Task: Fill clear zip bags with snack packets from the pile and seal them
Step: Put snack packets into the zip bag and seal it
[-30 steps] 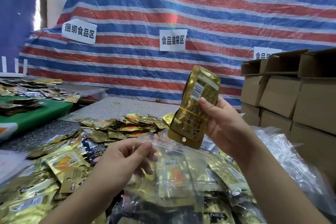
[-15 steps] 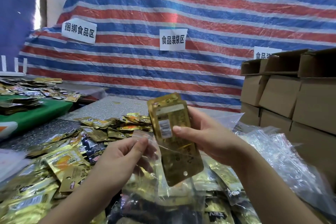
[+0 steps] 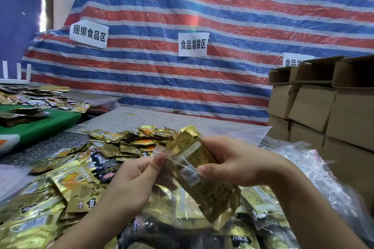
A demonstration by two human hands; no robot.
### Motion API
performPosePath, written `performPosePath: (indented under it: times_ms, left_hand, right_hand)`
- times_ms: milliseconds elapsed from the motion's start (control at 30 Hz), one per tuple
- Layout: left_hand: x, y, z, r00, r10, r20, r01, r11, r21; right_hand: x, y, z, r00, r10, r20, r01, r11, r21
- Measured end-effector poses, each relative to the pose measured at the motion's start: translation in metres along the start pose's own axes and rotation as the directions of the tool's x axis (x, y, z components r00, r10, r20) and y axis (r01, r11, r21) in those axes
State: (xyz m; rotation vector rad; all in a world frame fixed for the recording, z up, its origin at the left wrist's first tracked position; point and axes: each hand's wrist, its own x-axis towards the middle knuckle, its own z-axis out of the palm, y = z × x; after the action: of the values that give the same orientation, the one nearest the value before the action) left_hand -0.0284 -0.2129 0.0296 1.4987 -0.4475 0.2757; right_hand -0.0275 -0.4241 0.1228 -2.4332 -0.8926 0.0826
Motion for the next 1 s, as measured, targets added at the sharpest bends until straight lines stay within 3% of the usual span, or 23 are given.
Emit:
performPosePath:
  times_ms: [333,533,733,867,1000]
  left_hand:
    - [-0.003,-0.002,0.001,0.995,0.083,0.053,-0.090,0.986,0.138]
    - [-0.002,0.000,0.002,0.997,0.075,-0.018,-0.072,0.986,0.149]
    - [0.001,0.002,0.000,0.993,-0.004,-0.120,0.013,0.997,0.076]
    - [0.003,0.003,-0.003,0.991,-0.051,-0.126,0.051,0.999,-0.006]
    - [0.004,0.003,-0.006,0.991,-0.113,-0.075,0.106,0.990,-0.087]
  right_hand:
    - [0.008,-0.011,0.018,0.986,0.075,0.151,-0.022,0.946,-0.324]
    - [0.007,-0.004,0.016,0.997,0.074,-0.011,-0.074,0.957,-0.282]
    - [0.006,-0.010,0.016,0.997,0.063,-0.036,-0.070,0.964,-0.255]
    - [0.005,-0.011,0.015,0.996,-0.032,-0.086,0.005,0.956,-0.292]
    - [0.008,-0.007,0.014,0.969,-0.096,-0.227,0.051,0.980,-0.194]
